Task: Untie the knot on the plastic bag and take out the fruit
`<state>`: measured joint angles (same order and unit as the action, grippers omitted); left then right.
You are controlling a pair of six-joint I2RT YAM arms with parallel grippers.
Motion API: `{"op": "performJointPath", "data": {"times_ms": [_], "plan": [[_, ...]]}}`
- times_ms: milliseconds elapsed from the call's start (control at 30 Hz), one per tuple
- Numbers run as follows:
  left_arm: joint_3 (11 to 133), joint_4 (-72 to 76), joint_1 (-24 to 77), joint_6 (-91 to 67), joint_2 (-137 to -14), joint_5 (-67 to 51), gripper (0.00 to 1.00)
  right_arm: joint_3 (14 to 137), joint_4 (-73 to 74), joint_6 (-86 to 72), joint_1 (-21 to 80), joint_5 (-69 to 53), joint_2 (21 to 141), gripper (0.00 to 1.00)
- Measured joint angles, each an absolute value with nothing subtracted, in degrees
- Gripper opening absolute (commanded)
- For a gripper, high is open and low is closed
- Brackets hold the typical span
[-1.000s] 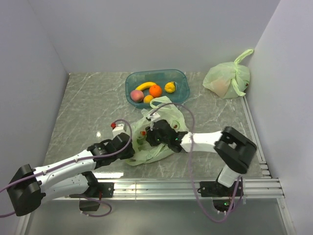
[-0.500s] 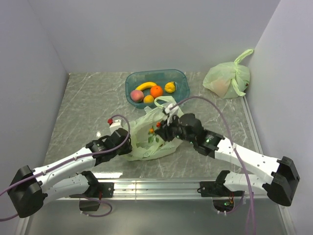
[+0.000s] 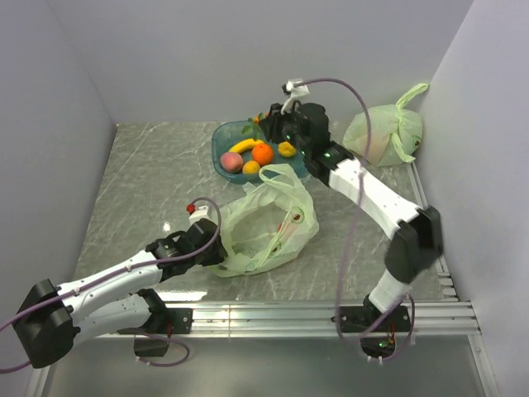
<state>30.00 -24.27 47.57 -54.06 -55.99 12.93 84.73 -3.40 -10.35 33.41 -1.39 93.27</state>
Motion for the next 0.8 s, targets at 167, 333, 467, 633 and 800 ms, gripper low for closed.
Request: {"op": "performJointPath", "data": {"times_ms": [167, 333, 467, 633, 800], "plan": [[30.0, -24.3, 47.8, -53.6, -54.4, 12.9, 0.25, 93.4, 0.2, -12.0, 31.0, -0.6, 107.8, 0.71], [30.0, -24.1, 47.9, -53.6, -52.8, 13.2, 0.25, 91.7, 4.0, -11.5, 31.2, -0.4, 108.4, 0.73], [30.0, -23.5, 47.9, -53.2, -52.8, 13.5, 0.25, 81.7, 3.5, -10.2, 34.2, 1.3, 97.1, 0.68], [30.0, -23.3, 48.1, -53.0, -53.5, 15.1, 0.25, 69.9, 2.7, -8.8, 45.3, 3.2, 80.4, 0.59], [30.0, -23.4, 48.5, -52.5, -53.5, 16.8, 0.24, 62.0, 3.0, -10.4, 51.9, 2.5, 75.5, 0.57]]}}
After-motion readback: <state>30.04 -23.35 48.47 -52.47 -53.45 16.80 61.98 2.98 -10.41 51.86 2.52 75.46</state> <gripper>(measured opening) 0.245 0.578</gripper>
